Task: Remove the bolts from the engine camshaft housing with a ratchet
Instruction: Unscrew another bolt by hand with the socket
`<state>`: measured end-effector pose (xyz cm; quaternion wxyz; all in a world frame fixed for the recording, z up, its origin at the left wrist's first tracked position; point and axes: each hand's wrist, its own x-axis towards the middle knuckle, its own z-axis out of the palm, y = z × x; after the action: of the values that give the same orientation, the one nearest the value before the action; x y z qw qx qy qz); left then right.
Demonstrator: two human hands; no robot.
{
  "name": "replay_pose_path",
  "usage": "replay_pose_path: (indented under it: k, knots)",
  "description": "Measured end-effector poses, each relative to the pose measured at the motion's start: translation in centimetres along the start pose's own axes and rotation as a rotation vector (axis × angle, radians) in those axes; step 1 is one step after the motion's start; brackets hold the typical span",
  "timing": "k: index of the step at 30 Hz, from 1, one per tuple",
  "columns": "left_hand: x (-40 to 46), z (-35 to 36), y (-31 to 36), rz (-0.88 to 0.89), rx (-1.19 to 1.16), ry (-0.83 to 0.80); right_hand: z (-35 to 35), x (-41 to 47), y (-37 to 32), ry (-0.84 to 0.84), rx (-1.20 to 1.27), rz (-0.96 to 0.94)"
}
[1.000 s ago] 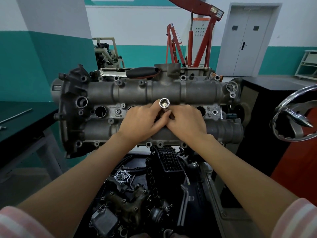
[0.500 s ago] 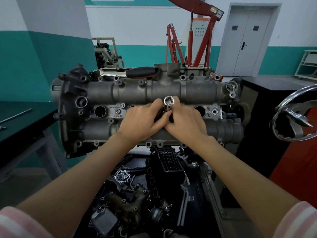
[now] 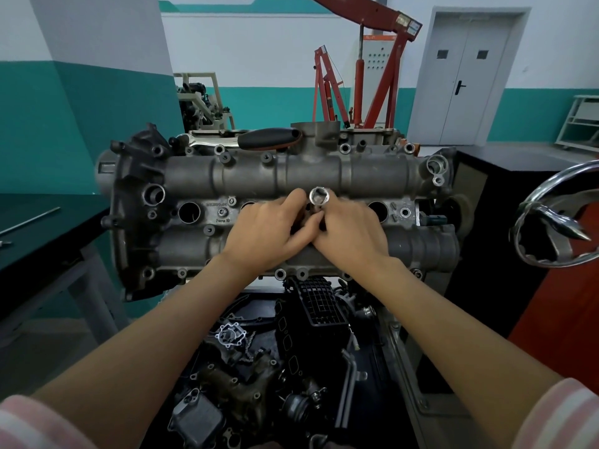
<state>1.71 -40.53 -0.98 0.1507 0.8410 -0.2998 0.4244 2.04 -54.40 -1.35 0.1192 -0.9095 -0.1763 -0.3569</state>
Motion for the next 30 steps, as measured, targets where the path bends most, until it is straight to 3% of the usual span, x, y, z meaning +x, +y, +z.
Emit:
replay_pose_path:
  k: [30]
  knots:
    - [0.02, -0.54, 0.45, -0.04, -0.023, -0.044, -0.04, -0.24, -0.35, 0.047, -0.006, 0.022]
